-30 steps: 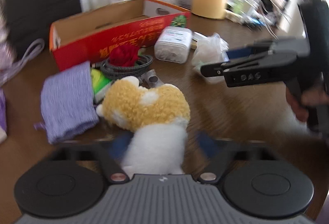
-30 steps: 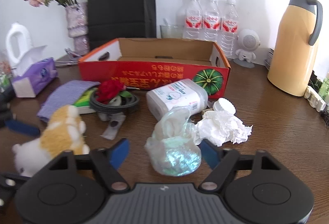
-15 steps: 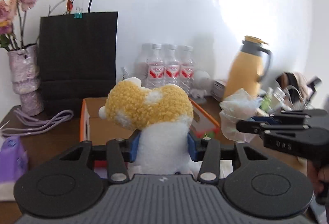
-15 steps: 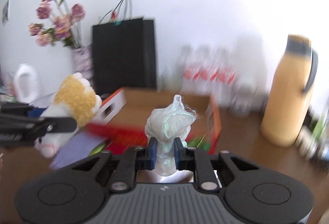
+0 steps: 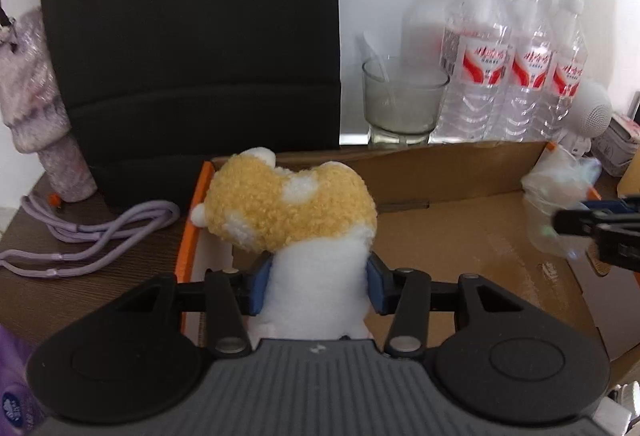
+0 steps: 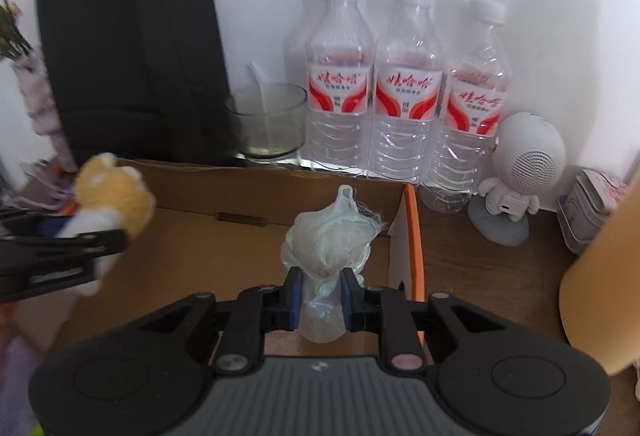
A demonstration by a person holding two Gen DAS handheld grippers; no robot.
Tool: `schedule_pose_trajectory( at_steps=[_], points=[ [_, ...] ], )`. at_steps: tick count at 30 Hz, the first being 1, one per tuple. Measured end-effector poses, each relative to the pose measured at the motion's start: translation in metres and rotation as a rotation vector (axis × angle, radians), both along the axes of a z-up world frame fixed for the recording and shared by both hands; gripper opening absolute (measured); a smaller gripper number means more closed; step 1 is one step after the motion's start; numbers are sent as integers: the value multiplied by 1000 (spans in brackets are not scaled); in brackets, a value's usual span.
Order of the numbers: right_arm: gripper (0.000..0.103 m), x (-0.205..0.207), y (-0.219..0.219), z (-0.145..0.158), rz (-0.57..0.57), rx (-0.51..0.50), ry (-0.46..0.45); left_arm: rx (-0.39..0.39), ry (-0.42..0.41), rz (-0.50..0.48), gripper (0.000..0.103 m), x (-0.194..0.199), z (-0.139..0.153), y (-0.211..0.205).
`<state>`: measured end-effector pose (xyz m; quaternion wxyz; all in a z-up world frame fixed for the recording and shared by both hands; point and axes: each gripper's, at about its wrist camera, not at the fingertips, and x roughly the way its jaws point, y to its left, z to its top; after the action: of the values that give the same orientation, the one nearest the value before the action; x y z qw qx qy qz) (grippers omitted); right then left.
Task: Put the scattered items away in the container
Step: 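Lower the sheep and bag into the cardboard box and open both tools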
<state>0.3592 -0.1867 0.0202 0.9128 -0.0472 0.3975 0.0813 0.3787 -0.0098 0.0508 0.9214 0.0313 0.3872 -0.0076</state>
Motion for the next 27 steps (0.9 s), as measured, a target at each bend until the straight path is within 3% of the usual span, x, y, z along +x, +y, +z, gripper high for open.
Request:
schedule_pose_trajectory(
  at_steps=[3, 5, 6, 7, 9, 11, 15, 19, 23, 27],
  points=[
    [31, 16, 11, -19, -14, -83, 13, 25, 39, -11, 53, 3, -12, -1],
    [54, 18, 18, -26, -17, -136, 20, 11, 57, -16, 70, 5, -16, 0],
    [61, 19, 18, -26, -25, -152, 7, 1, 60, -20, 90, 5, -17, 1],
    [74, 18, 18, -26, -26, -158, -11, -7, 55, -30, 93, 3, -16, 0],
    [84, 18, 17, -25, 3, -157, 0, 16, 51, -46, 99, 1, -12, -5],
    [86, 19, 15, -29, 14, -127, 38, 27, 69, -49, 101, 1, -13, -6],
    [86, 6, 21, -35, 4, -173, 61, 5, 113, -52, 101, 1, -12, 2],
    [86, -8, 20, -30, 1, -151, 53, 6, 127, -43, 101, -9, -2, 5],
    [87, -33, 20, 9, -30, -172, -23, -32, 39, -58, 102, -36, 40, 5],
    [87, -78, 5, 53, -75, -73, -41, -29, -71, -30, 103, -87, 80, 11]
  ],
)
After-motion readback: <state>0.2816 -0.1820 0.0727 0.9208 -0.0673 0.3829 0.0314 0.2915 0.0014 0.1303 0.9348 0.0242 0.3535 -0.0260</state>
